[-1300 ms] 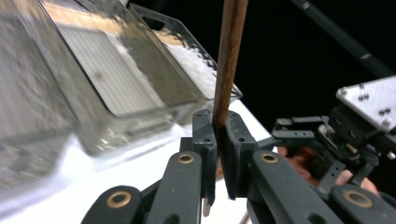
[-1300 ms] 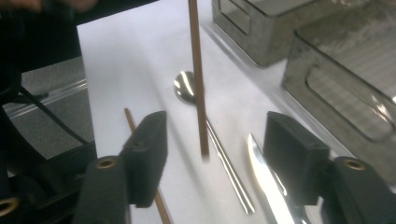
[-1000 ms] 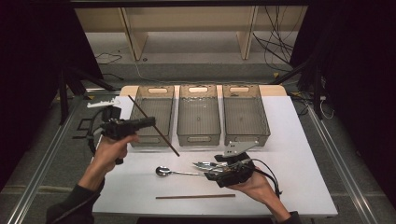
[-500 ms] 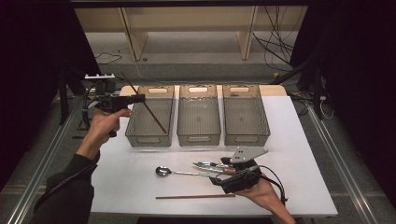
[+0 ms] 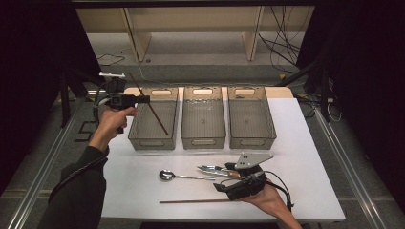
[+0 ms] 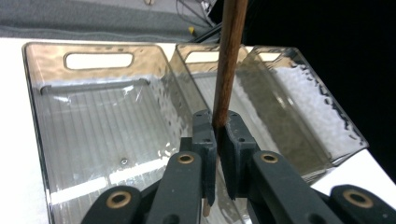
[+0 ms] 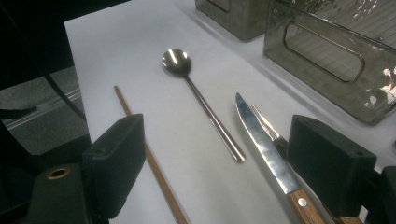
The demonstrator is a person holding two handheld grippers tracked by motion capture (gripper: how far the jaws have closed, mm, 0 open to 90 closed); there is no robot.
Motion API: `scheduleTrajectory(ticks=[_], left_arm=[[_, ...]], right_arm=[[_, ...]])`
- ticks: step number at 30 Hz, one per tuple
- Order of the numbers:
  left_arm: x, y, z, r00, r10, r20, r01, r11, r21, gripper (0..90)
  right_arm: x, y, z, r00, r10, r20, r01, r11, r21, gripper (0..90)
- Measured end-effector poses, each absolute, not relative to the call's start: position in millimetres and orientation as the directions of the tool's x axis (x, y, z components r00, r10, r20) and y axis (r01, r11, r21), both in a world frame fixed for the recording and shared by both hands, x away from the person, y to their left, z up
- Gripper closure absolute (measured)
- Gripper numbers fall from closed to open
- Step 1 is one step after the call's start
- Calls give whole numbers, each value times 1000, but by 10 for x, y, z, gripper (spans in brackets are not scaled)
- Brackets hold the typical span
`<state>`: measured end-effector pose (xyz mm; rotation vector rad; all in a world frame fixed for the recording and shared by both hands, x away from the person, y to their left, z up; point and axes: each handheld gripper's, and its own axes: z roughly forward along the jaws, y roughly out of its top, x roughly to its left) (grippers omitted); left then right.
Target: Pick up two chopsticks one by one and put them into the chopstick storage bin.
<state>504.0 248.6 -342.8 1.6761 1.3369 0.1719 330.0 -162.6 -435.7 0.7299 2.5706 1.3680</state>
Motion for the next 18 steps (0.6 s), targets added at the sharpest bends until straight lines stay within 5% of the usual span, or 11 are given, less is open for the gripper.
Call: scheduleTrajectory(ticks=[18], left_arm=[[5229,2343,-3688,354,817,-455,769,22,638,843]], right_arm=[[3283,-1626,-4355,-875,470,115,354,459,815,193]])
